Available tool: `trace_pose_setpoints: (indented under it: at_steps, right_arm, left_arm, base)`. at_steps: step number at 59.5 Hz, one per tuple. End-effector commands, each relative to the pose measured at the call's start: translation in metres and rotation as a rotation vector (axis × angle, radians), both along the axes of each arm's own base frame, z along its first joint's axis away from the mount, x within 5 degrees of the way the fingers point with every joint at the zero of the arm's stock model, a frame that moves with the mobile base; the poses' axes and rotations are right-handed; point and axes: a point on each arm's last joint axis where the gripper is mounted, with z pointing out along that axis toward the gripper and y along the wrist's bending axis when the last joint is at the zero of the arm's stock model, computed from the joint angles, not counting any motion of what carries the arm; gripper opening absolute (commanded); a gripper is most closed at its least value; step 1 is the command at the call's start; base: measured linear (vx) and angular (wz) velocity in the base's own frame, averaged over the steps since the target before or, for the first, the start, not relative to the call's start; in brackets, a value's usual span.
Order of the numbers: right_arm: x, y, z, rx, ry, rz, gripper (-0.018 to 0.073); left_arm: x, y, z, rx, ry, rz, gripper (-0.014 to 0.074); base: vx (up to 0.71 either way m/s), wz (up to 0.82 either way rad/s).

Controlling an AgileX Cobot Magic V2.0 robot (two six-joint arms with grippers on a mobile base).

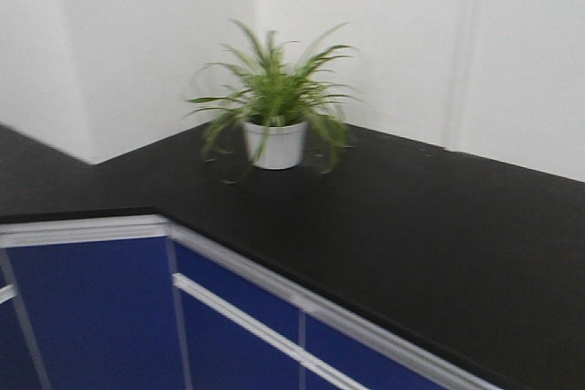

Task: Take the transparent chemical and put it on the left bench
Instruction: 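Drive the base away from the wall bench holding the beaker in the right gripper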

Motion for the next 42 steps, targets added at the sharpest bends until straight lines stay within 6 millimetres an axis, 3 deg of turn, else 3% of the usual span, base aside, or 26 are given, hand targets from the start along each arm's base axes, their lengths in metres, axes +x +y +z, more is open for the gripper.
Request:
trace_pose_setpoints:
  at_steps: [1, 22, 42]
  right_arm:
    - [0.0005, -0.0008, 0.01, 0.008, -0.025, -0.007, -0.0003]
    - [0.0005, -0.0009, 0.01, 0.008, -0.025, -0.009, -0.0003]
    - [0.0005, -0.0008, 0.01, 0.008, -0.025, -0.008, -0.0003]
  left_arm:
    - [-0.0015, 0.0002, 0.0027, -0.014, -0.081, -0.001, -0.0003]
    - [-0.0015, 0.0002, 0.0027, -0.014, -0.081, -0.001, -0.0003]
    - [-0.0015, 0.0002, 0.0027, -0.014, -0.081, -0.001, -0.0003]
  base:
    - [-0.21, 0.69]
    - [-0.17, 0.62]
    - [-0.09, 0.4]
